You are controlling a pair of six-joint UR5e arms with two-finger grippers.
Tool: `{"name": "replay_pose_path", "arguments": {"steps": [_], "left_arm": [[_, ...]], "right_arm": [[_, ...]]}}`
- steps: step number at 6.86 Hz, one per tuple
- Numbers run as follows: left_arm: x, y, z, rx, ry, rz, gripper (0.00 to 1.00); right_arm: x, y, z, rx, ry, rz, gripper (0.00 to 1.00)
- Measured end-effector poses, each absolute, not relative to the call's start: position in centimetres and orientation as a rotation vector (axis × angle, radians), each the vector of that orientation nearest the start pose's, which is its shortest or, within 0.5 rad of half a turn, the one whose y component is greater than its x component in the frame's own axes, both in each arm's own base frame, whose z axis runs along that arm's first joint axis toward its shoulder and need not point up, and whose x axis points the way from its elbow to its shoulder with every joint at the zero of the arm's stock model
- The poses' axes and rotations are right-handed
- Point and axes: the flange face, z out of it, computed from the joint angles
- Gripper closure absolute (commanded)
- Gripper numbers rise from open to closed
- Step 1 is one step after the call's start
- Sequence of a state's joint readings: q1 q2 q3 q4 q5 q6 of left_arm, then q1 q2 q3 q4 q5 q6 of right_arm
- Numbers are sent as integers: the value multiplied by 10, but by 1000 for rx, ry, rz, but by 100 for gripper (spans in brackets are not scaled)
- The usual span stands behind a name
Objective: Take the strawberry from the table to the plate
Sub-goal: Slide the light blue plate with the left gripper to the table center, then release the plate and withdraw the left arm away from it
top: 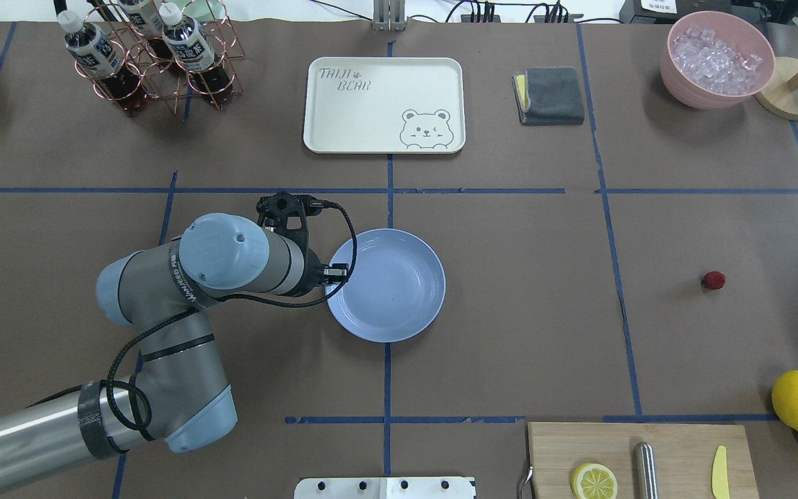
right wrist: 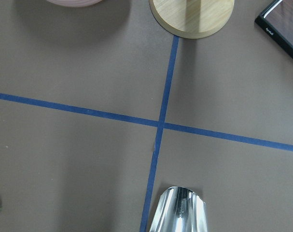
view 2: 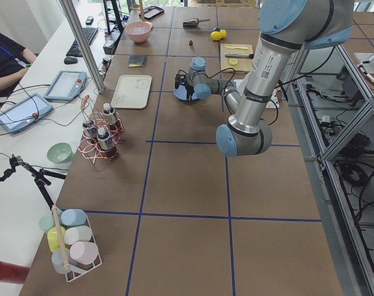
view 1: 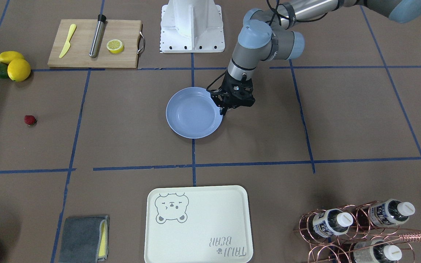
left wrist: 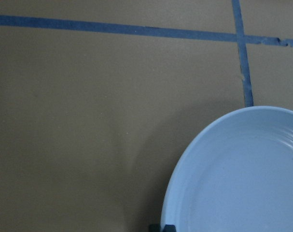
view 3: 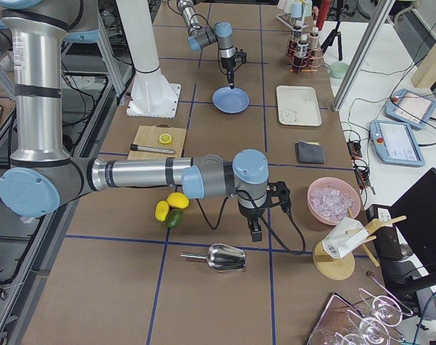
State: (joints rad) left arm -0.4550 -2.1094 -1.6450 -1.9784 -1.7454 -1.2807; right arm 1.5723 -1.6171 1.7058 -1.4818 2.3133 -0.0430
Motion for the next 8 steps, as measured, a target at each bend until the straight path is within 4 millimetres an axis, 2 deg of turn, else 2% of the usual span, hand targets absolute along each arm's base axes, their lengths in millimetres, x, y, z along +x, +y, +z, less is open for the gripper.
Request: {"name": "replay_pose_path", "arguments": {"steps": [1,2,3,4,6,7,8], "left_arm": [[558,-400,269,221,1004,-59,100],[559,-399,270,221,1006,-55,80],[560,-398,269,224,1012,-51,44],[559,-398,268,229,1016,-47,0],[555,-398,268,240,1018,-35,0],[537,-410,265,274,1005,-12,0],[502,-435,263,329,961,45,0]], "right_arm": [[67,-482,607,185,-737,-105,0],[67,-482,608,184,-737,-105,0],[67,-482,608,183,-737,-104,0],[67,-482,609,183,-737,-104,0],[67,-485,605,192,-734,-109,0],[67,-489,596,210,-734,-117,0],[62,-492,585,230,-736,-136,0]]}}
